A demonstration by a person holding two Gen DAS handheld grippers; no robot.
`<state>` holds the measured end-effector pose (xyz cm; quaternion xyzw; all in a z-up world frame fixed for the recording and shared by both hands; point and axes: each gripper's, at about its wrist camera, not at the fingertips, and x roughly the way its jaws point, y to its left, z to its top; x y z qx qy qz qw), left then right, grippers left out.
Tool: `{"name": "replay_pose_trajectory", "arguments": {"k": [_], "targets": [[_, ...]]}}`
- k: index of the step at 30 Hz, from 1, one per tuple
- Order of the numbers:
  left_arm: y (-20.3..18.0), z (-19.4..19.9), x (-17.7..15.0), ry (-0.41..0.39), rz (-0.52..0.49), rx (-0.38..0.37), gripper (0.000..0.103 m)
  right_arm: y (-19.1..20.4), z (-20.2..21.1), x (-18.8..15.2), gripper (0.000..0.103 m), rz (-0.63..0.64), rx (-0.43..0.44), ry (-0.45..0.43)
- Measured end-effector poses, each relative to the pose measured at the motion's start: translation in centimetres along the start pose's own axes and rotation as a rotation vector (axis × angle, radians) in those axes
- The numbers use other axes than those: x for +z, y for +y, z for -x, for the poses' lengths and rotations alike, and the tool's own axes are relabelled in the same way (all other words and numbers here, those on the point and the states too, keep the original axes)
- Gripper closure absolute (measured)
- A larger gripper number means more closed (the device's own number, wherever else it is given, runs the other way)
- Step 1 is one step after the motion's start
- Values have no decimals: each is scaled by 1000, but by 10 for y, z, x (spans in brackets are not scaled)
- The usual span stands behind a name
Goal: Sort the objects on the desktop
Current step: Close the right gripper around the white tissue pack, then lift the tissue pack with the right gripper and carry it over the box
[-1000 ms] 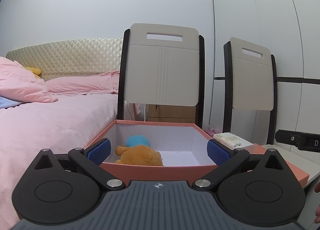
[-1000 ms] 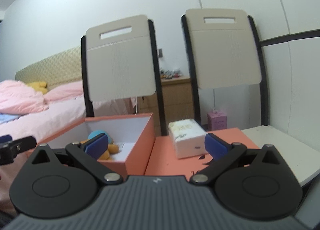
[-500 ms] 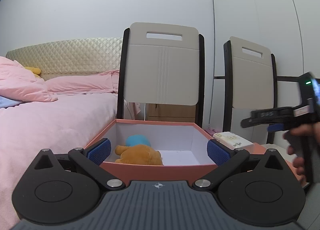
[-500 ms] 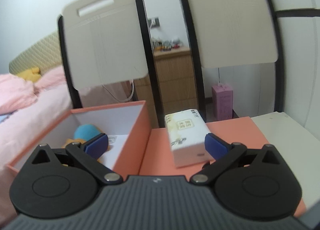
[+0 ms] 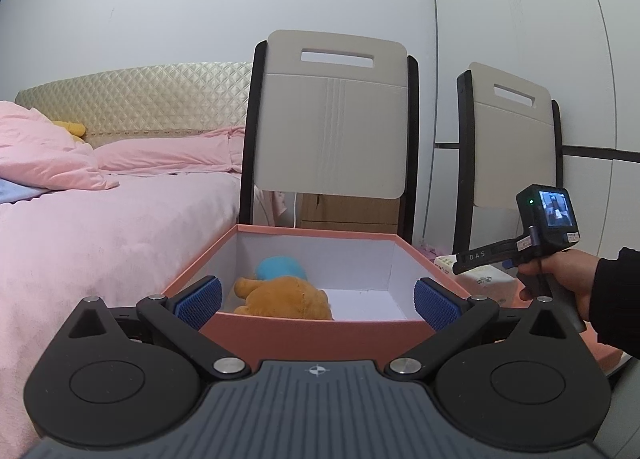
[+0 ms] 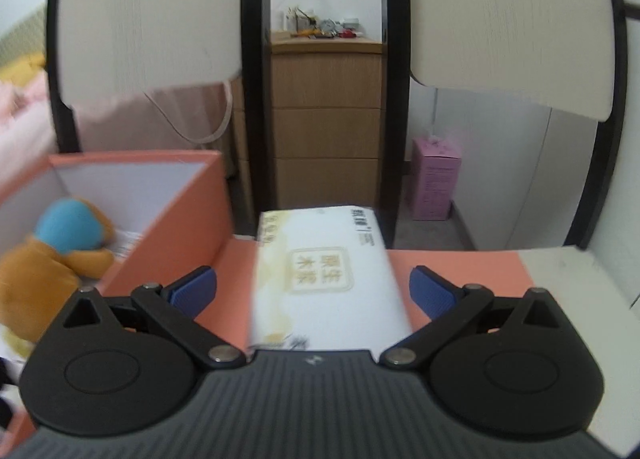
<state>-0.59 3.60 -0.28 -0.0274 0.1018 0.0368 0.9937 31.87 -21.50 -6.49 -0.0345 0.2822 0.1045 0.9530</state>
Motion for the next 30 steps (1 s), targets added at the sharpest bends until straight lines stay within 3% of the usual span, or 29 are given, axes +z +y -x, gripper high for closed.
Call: {"name": "replay_pose_trajectory", "arguments": {"k": [4, 10, 11, 12, 13, 18, 25, 30], "targets": [[1, -3, -2, 16, 6, 3, 0, -5, -15, -2, 0, 3, -27, 21], [0, -2, -1, 16, 5, -4, 0, -19, -24, -6, 1, -64, 41, 60], [-1, -2, -1, 18, 4, -4, 0, -19, -23, -6, 4, -60, 52, 61], [-1, -2, -1, 18, 3, -4, 0, -19, -22, -6, 15, -55, 57, 61], [-1, -2, -1, 18, 4, -4, 0, -20, -19, -6, 18, -58, 58, 63], [0, 0, -1, 14, 7, -10, 0, -22, -9, 1, 18, -80, 50, 59], [1, 3, 0, 0, 13, -15, 0, -12, 37, 36, 18, -89, 36, -13], [4, 5, 3, -10, 36, -21, 0, 9, 75, 71, 18, -80, 84, -66]]}}
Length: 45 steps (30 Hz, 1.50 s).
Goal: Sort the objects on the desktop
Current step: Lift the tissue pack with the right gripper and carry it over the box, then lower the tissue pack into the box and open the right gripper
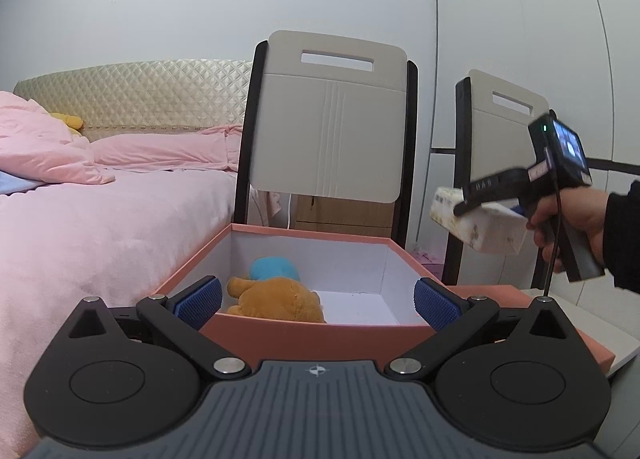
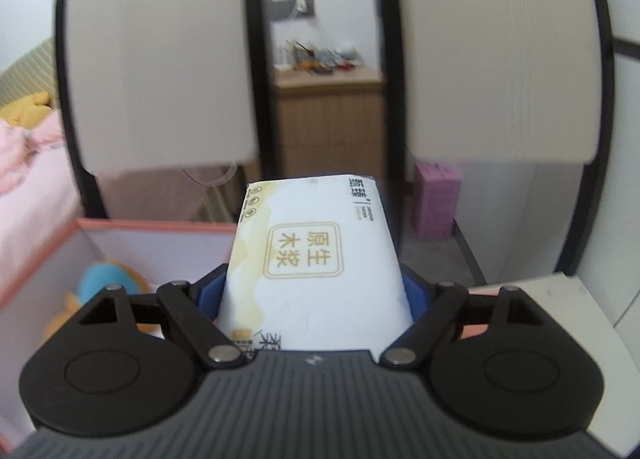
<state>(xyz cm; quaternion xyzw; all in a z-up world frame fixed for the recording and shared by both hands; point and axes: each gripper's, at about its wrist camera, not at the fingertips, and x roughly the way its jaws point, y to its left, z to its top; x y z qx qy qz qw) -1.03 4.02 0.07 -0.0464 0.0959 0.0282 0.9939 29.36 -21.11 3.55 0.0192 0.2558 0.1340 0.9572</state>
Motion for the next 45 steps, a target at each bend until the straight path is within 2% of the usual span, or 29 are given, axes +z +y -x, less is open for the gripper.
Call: {"name": "replay_pose_trajectory", "arguments": {"k": [6, 10, 15, 24, 37, 43, 45], "targets": [[2, 2, 2, -8, 22, 4, 0, 53, 21, 26, 18, 22, 109, -18], [4, 5, 5, -28, 35, 18, 0, 96, 15, 24, 18, 63, 176, 26], [11, 8, 9, -46, 53, 48, 0, 145, -17, 9, 18, 139, 217, 125], [21, 10, 14, -66, 92, 74, 0, 187, -73, -39, 18, 224, 228, 268], [23, 7, 14, -54, 93, 57, 0, 171, -93, -47, 18, 178, 118, 308], [21, 5, 12, -47, 84, 36, 0, 159, -81, -43, 16, 130, 124, 275], [21, 4, 12, -46, 85, 34, 0, 156, -70, -37, 11, 130, 122, 254]]}}
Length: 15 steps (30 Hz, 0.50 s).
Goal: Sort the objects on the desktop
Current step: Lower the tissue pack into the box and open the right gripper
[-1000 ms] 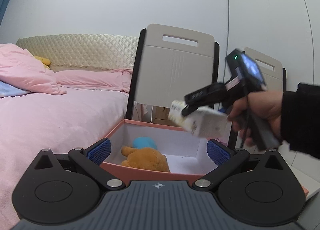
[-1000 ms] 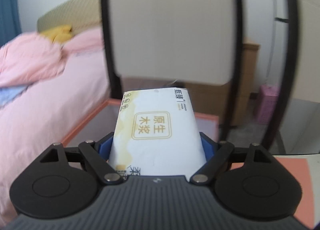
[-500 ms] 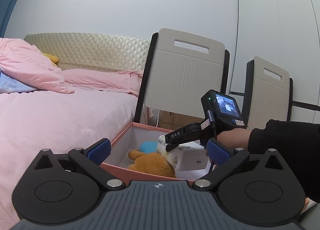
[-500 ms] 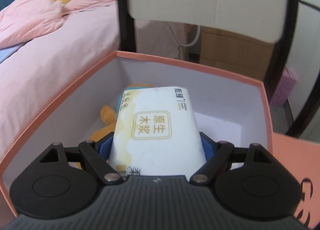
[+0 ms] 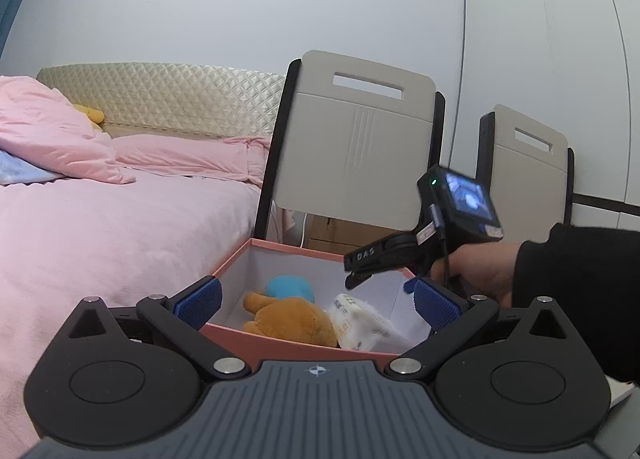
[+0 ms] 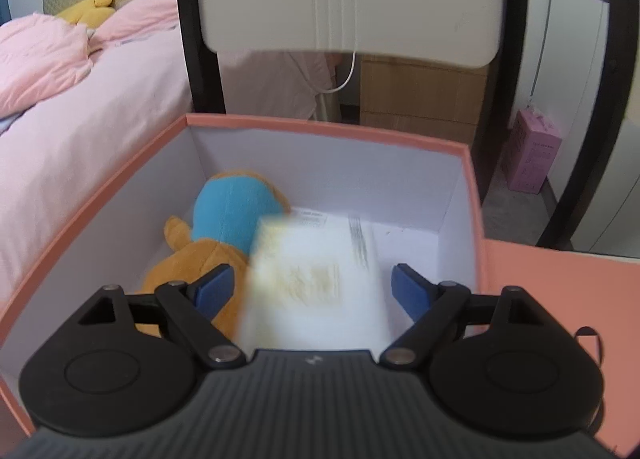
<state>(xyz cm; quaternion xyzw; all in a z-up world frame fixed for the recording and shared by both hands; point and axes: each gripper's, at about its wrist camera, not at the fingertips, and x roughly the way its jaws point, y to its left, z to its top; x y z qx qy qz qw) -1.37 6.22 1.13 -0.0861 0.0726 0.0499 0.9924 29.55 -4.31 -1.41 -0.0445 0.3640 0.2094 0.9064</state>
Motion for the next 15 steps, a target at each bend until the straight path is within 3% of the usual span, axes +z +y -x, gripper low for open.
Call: {"name": "replay_pose_trajectory", "arguments": {"k": [6, 15], "targets": [[-2, 0, -1, 4, -8, -9, 0, -11, 50, 7, 0, -14, -9, -93], [-5, -4, -3, 20, -20, -17, 0, -30, 150, -31, 0, -61, -16, -241]]}}
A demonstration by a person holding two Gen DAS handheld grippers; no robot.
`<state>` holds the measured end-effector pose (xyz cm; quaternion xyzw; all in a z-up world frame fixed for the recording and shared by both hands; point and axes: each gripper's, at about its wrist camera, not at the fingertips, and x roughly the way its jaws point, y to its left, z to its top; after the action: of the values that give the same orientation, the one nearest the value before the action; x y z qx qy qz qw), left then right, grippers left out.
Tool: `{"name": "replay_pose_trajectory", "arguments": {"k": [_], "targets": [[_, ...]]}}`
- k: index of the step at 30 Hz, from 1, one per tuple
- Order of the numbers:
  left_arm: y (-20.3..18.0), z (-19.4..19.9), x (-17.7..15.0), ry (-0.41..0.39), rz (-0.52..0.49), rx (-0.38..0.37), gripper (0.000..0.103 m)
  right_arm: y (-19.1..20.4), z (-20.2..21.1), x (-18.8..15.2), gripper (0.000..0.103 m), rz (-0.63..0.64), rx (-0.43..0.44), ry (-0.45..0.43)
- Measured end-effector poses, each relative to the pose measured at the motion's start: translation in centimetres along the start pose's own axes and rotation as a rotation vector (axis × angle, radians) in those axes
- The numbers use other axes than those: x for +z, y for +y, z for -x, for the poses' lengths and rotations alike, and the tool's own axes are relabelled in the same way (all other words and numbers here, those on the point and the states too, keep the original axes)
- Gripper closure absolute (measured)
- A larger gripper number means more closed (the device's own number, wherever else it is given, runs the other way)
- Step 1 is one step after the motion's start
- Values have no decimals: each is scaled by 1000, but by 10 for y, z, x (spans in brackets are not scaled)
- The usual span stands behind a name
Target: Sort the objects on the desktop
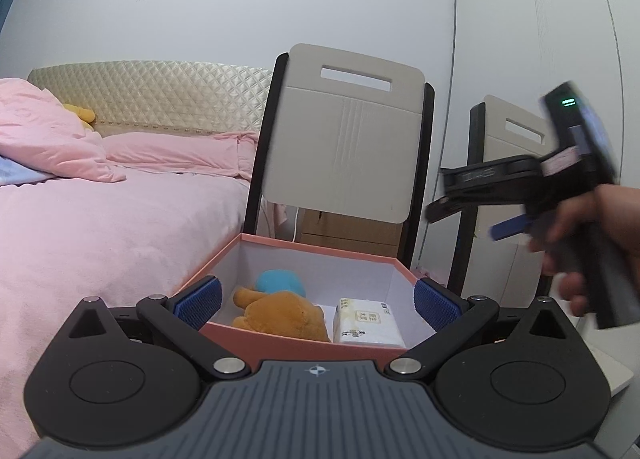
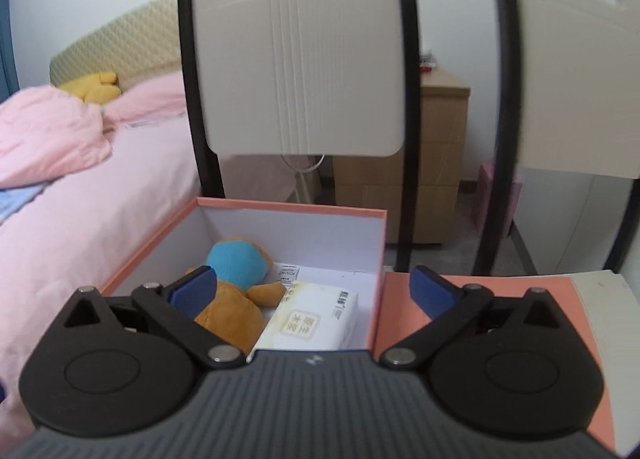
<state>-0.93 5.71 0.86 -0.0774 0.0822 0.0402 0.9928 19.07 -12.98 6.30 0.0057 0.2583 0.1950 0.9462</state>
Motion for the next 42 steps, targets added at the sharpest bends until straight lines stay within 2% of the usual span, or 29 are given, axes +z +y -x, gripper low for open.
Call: {"name": "replay_pose_trajectory", "arguments": {"k": [5, 10, 15, 20, 27, 31, 34, 38, 42], "targets": [[0, -6, 0, 10, 5, 4, 0, -7, 62, -28, 0, -13, -18, -91], [-5, -7, -4, 16, -25, 25, 0, -21, 101, -73, 0, -8, -7, -172], [-8, -1, -5, -22, -34, 32, 0, -44, 112, -118, 0, -3, -6, -234], [-11, -1, -8, -33, -34, 35, 0, -63, 107, -148, 0, -5, 17, -289], [-19, -2, -17, -23, -51, 27, 0, -56, 118, -152, 0, 64, 59, -399], [-24, -4, -26, -26, -67, -7, 0, -58, 117, -158, 0, 35, 51, -389], [-27, -8, -33, 13, -84, -21, 0, -62, 113, -159, 0, -10, 41, -372], [-28, -3, -34, -10, -79, -37, 0, -59, 110, -162, 0, -16, 7, -368], [-32, -3, -38, -6, -95, -39, 0, -55, 112, -163, 0, -26, 15, -370]]}}
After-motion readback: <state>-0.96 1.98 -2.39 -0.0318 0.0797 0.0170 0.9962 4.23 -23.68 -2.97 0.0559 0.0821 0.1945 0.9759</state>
